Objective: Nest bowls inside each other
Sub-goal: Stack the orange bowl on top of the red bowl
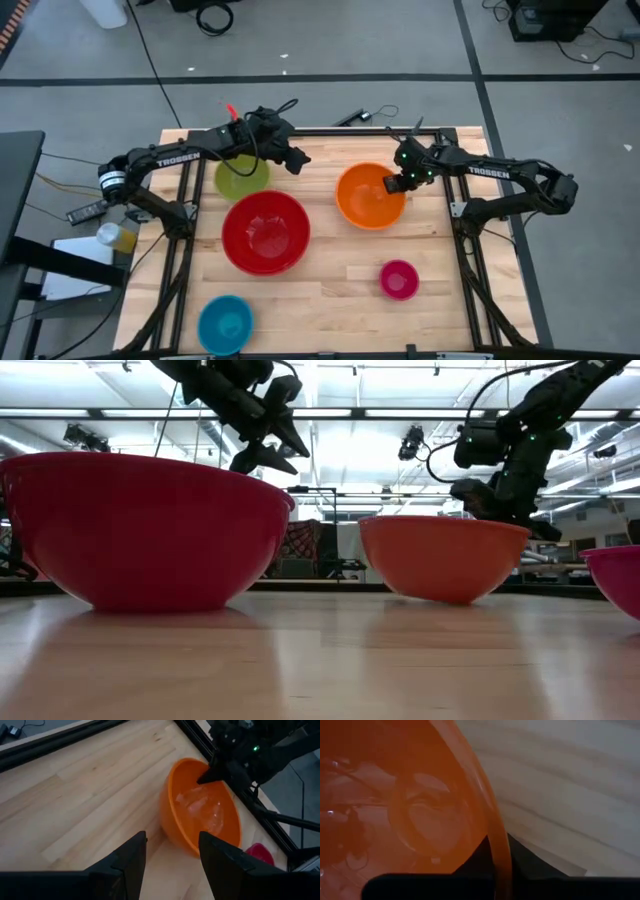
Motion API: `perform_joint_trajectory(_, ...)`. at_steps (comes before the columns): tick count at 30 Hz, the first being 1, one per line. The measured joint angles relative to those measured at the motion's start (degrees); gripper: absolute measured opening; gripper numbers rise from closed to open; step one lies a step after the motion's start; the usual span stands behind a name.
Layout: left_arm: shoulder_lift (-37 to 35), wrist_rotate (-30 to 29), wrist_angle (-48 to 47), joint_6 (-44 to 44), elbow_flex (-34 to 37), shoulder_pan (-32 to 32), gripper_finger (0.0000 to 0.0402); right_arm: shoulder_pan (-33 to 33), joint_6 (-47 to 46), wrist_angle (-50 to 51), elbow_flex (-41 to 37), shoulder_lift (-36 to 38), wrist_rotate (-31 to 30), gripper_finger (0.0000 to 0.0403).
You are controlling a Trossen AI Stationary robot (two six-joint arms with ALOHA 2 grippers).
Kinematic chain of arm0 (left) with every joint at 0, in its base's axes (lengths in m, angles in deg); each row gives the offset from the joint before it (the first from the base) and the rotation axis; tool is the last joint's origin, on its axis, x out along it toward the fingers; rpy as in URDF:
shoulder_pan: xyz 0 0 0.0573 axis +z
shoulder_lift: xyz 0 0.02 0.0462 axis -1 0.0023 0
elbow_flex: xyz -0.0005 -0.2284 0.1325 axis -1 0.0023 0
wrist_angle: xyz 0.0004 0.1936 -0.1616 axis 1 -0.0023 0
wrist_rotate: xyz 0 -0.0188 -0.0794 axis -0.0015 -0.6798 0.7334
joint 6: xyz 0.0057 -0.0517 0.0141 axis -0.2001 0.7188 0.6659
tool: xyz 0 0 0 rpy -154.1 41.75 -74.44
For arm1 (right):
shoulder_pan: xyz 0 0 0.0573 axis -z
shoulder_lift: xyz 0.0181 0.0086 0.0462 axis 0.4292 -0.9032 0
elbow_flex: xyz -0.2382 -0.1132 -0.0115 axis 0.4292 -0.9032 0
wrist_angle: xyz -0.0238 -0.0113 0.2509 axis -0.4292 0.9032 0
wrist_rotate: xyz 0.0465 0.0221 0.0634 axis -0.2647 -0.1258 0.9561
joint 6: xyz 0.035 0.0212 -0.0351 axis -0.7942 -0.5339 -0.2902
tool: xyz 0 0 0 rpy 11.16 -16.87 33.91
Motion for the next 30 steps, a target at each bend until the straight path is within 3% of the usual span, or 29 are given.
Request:
perform_joint_trajectory(11,0.00,0.11,1.59,-1.70,0.02,-1.79,0.0185,-6.01,-4.03,-0.97,12.06,0.13,-4.80,0.0015)
perform_joint_trajectory(16,-2.55,2.96,-0.28,1.95,0.07,-0.75,0.0185,-7.75,-3.92,-1.37,18.99,-1.61,-7.34,0.0015)
perform_joint_trajectory(30,-24.21,-6.34,-13.04,1.25,0.09,4.70,0.0159,-17.82,3.12,-1.17,42.44,-23.58,-6.05,0.0015)
